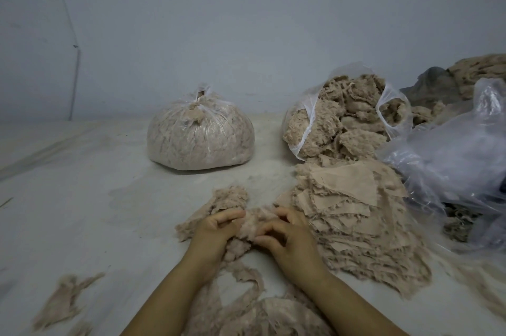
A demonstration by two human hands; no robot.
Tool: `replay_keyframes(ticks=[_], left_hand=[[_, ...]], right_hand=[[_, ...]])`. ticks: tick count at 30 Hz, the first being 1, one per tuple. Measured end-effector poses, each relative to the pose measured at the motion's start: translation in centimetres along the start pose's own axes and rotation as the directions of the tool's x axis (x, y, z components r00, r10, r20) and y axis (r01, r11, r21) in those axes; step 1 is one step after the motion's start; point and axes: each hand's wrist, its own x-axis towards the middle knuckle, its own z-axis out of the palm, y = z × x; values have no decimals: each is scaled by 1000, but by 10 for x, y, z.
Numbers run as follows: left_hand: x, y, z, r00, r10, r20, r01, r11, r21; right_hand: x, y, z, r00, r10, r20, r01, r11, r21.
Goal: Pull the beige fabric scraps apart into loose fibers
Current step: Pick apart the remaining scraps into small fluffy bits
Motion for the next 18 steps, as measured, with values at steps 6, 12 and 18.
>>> replay_keyframes(ticks=[6,12,18], left_hand=[[0,4,-8,997,11,83,-9,1000,-27],[-1,6,-9,985,27,171,-51,989,140],[5,8,-14,1000,25,-15,-27,992,-126]], right_hand=[[2,-4,1,988,-141,-63,136,988,-68],[-1,4,8,987,-157,-33,153,984,-93],[-7,-1,2,968,-192,160,192,981,13]])
